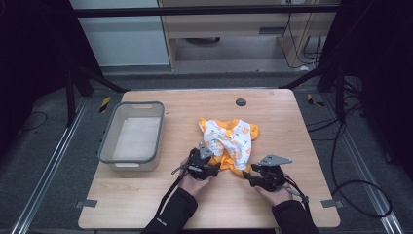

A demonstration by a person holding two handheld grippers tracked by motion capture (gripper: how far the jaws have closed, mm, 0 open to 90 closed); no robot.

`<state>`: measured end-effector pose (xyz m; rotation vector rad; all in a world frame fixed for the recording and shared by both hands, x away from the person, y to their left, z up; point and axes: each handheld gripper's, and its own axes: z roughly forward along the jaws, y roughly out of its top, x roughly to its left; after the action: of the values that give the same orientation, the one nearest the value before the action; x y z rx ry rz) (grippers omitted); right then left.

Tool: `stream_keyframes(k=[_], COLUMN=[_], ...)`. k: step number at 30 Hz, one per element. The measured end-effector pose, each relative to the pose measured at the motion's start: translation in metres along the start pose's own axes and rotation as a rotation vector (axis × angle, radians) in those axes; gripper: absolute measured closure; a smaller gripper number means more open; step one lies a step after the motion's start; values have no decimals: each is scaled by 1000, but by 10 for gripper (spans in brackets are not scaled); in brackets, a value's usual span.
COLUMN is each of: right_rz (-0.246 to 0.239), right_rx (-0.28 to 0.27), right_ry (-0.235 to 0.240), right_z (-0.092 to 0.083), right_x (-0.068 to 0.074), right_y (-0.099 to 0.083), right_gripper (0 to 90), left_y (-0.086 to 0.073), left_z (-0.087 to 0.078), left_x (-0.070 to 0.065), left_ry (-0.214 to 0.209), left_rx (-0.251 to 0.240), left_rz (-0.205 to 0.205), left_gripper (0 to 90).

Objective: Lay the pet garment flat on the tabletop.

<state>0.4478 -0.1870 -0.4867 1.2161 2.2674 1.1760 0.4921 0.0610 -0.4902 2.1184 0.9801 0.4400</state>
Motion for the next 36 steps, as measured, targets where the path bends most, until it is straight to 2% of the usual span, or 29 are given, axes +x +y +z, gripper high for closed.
stream_keyframes(k=[4, 12, 15, 18, 24, 27, 36], right_rz=[-4, -22, -12, -5, 9, 11, 27], right_rx=[16, 54, 63, 57, 4, -15, -66], right_ry=[10, 11, 16, 31, 53, 62, 117], right_z=[4, 9, 9, 6, -7, -13, -29], right_x=[2, 3, 2, 1, -2, -4, -5], right_y=[0, 0, 1, 3, 8, 10, 18], right_gripper=[548, 756, 838, 861, 866, 866, 866], left_y=[-1, 1, 1, 3, 8, 11, 15], left_z=[6, 4, 2, -5, -27, -39, -64], left_x=[1, 2, 3, 2, 5, 10, 19], left_ry=[7, -13, -24, -32, -42, -53, -61], left_rx=[16, 13, 18, 5, -28, -48, -61], left_rz=[-6, -14, -6, 4, 23, 15, 21], left_gripper=[547, 860, 872, 876, 880, 882, 886])
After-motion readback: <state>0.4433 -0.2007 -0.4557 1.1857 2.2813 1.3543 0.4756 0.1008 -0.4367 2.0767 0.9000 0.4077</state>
